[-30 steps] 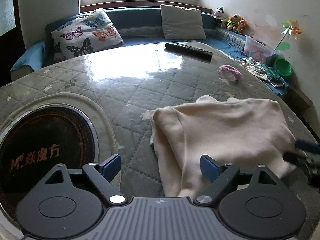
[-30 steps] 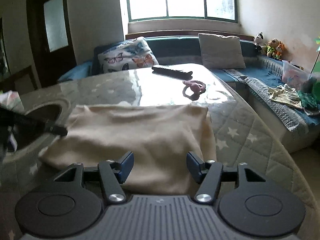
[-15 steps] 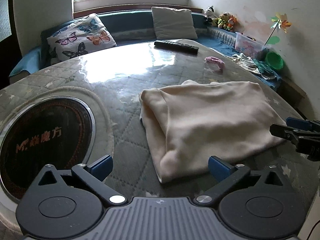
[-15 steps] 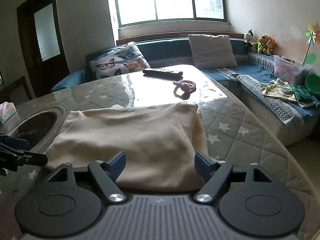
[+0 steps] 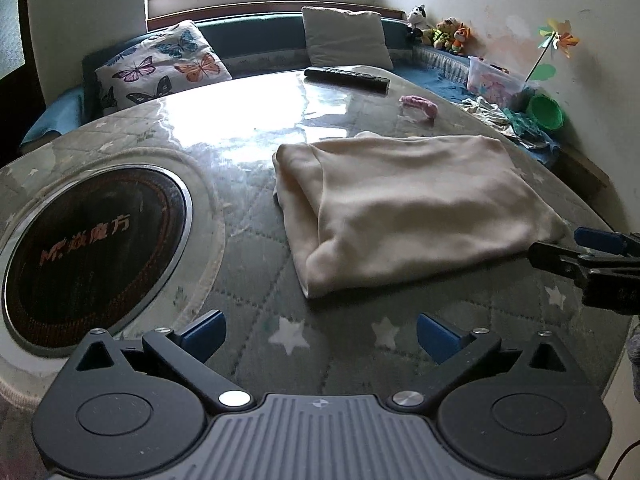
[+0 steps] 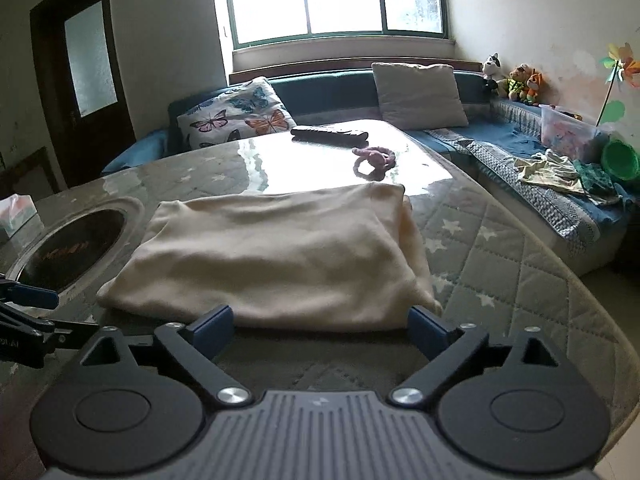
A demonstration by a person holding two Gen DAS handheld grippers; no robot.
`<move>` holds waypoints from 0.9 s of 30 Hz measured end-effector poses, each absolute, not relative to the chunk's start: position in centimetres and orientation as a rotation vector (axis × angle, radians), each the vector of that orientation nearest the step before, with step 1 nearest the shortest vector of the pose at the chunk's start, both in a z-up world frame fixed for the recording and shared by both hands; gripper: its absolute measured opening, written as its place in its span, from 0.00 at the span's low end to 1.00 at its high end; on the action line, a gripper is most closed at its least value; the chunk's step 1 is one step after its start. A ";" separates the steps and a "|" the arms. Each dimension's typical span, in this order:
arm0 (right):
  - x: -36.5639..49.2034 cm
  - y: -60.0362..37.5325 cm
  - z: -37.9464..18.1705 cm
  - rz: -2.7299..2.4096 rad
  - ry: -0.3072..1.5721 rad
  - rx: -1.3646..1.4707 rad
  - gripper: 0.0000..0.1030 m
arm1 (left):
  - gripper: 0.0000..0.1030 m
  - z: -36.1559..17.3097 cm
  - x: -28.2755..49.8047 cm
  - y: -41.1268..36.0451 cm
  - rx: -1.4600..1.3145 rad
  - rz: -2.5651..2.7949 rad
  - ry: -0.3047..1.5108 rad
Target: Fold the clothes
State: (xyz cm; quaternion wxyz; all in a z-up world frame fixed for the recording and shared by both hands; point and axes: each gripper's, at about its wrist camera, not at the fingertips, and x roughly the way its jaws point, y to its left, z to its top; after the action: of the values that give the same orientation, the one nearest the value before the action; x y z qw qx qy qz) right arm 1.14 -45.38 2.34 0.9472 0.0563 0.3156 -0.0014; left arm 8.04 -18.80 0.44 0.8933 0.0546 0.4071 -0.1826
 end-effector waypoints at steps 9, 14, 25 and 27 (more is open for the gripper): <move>-0.2 -43.5 2.5 -0.006 0.647 0.095 1.00 | 1.00 0.5 6.3 -18.1 0.107 -0.376 0.835; -1.0 -42.4 2.6 -0.016 0.645 0.072 1.00 | 1.00 0.5 5.4 -17.6 0.105 -0.375 0.826; -2.4 -41.3 2.9 -0.040 0.636 0.073 1.00 | 1.00 0.6 3.8 -16.9 0.109 -0.375 0.812; -2.6 -41.1 3.0 -0.042 0.632 0.077 1.00 | 1.00 0.7 3.5 -16.9 0.110 -0.375 0.806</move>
State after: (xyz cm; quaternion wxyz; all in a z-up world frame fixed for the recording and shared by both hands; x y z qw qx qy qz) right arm -2.59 -41.14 2.95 0.9495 0.0380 0.3106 -0.0205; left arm 3.48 -16.86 0.72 0.9013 0.0534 0.3898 -0.1815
